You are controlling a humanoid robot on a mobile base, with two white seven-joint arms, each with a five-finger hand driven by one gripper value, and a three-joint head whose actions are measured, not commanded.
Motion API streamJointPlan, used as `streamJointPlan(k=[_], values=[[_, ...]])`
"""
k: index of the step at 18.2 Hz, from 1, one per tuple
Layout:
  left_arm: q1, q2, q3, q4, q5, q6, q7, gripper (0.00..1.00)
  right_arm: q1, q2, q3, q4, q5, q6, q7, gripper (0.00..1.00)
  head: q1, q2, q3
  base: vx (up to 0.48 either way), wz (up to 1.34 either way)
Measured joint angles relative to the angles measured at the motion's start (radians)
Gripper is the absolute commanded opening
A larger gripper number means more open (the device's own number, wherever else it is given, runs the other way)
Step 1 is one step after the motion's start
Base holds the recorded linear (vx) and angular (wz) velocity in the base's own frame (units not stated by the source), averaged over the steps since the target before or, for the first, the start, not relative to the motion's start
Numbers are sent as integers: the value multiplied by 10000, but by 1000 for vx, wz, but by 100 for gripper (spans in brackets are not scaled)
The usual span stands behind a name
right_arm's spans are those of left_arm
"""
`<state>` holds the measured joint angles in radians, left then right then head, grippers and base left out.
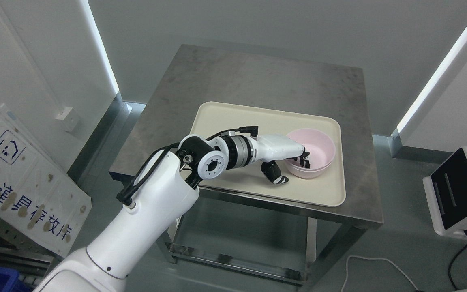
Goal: Stack pink IKEA bowls on left shelf middle
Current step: 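Lower the held bowl into the other pink bowl, then lift the stacked pink bowls off the tray with the left hand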
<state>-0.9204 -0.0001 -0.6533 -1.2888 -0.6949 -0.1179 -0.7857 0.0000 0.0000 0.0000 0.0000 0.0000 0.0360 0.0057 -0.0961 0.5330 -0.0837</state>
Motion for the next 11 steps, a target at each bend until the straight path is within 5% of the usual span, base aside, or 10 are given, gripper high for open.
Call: streamJointPlan(k=[2, 11], values=[[11, 0, -49, -12, -59, -95, 84, 1, 0, 0, 0, 0, 0, 0, 0, 100, 0, 0, 0, 0, 0], [62, 0, 848, -185, 203, -1371, -123, 0, 0, 0, 0, 0, 0, 0, 0, 100, 0, 0, 0, 0, 0]])
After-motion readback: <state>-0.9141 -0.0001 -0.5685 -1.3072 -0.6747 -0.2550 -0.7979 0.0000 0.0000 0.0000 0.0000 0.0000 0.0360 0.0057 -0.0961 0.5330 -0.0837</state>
